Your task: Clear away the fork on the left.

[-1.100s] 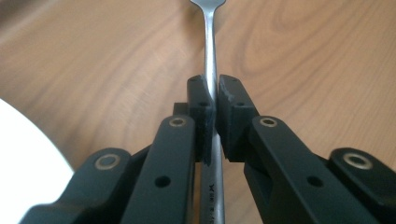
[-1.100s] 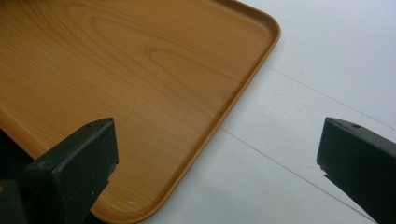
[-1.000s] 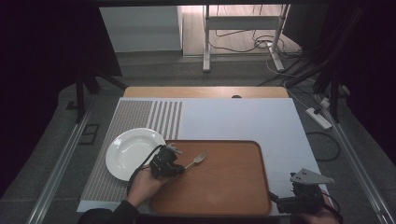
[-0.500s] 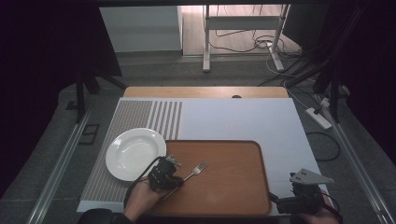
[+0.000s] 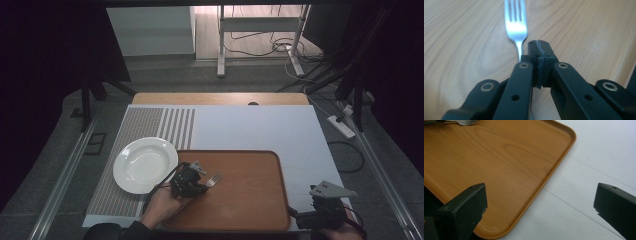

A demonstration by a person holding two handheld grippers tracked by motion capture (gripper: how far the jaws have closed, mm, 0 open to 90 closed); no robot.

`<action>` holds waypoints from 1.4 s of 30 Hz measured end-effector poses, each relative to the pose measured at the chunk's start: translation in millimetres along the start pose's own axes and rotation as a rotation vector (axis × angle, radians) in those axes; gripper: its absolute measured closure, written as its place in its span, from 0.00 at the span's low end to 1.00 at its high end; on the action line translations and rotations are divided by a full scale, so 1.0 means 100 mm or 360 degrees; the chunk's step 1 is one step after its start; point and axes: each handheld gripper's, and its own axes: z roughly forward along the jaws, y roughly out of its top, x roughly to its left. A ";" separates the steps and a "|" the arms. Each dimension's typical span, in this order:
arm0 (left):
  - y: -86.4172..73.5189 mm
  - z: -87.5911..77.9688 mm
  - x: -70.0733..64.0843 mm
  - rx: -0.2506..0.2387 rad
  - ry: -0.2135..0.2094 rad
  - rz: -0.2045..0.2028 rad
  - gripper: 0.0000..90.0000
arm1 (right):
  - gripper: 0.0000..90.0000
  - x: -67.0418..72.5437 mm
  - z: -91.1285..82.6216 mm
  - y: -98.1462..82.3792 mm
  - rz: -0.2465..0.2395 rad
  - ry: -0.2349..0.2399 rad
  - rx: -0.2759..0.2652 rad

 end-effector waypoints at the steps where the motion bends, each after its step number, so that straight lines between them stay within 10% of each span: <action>1: 0.03 0.04 -0.01 0.0021 0.0000 0.0034 0.99 | 0.00 0.00 0.00 0.00 0.0001 0.0000 0.0001; 9: 0.12 0.14 -0.02 0.0073 0.0095 0.0123 0.99 | 0.00 0.00 0.00 0.00 -0.0008 -0.0003 0.0006; 42: -0.08 -0.05 0.43 0.0056 0.0152 -0.0119 0.99 | 0.00 0.00 0.00 0.00 -0.0008 0.0010 -0.0001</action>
